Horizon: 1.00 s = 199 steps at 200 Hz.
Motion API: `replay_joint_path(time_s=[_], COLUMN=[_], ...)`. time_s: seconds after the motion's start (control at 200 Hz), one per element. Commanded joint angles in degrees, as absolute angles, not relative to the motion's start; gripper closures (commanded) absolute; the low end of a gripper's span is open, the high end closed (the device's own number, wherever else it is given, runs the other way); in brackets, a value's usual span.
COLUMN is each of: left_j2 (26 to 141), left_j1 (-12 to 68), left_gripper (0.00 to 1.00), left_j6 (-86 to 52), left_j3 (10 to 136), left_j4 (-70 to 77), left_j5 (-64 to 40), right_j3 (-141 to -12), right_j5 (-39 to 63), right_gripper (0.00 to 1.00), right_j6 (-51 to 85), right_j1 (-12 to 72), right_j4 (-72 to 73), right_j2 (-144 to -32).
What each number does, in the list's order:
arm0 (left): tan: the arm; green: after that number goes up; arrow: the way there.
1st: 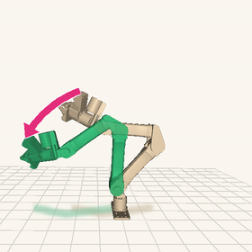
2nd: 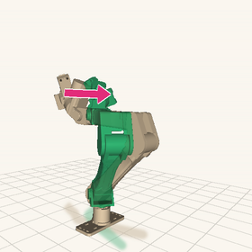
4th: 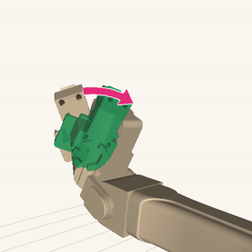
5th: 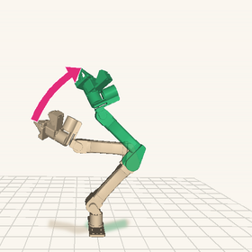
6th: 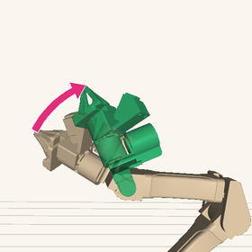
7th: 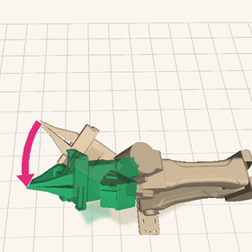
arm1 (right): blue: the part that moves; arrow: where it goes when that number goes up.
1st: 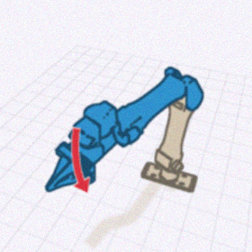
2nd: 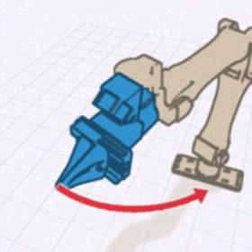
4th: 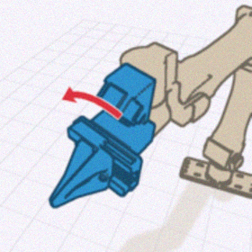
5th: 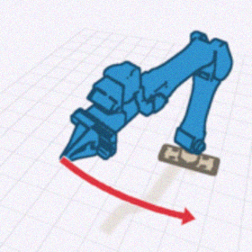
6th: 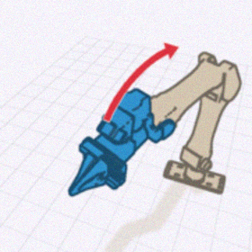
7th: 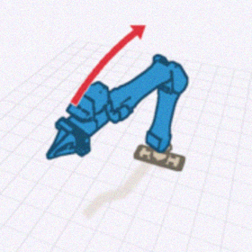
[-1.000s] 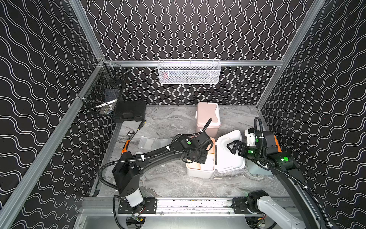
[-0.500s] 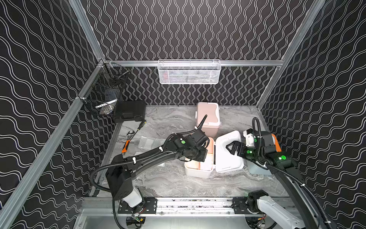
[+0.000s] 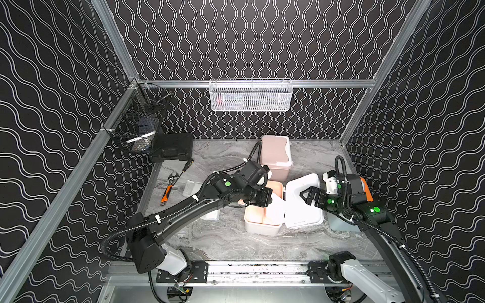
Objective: Open first aid kits and take out gauze
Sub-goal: Pick up the gauze from the first aid kit, then place the gauze at the center of the board.
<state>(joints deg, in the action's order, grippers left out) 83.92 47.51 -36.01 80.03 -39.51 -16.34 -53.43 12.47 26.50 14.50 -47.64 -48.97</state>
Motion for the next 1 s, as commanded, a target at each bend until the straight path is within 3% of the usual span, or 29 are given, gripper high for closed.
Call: replay_joint_path(time_s=[0.0,0.21,0.565,0.991], left_j2=[81.95,77.15,70.47,74.82], left_j1=[46.95,43.22,29.07,20.60], left_gripper=[1.00,1.00,1.00,1.00], left_j6=[-35.49,-32.64,-27.03,-24.92], left_j3=[80.81,81.67,75.35,56.58], left_j4=[-39.96,-46.95,-54.31,-41.96], left_j5=[-16.86,-12.30,-9.19,-12.76], right_j3=[-53.09,-53.61,-53.79,-53.92], right_j5=[11.87,11.52,9.85,8.05], right_gripper=[0.00,0.00,0.00,0.00], right_j6=[26.81,26.54,26.24,26.10], right_j1=[14.57,14.66,14.74,14.74], right_j4=[-47.73,-47.78,-47.50,-48.14], right_j2=[-48.67,-48.69,-48.60,-48.87])
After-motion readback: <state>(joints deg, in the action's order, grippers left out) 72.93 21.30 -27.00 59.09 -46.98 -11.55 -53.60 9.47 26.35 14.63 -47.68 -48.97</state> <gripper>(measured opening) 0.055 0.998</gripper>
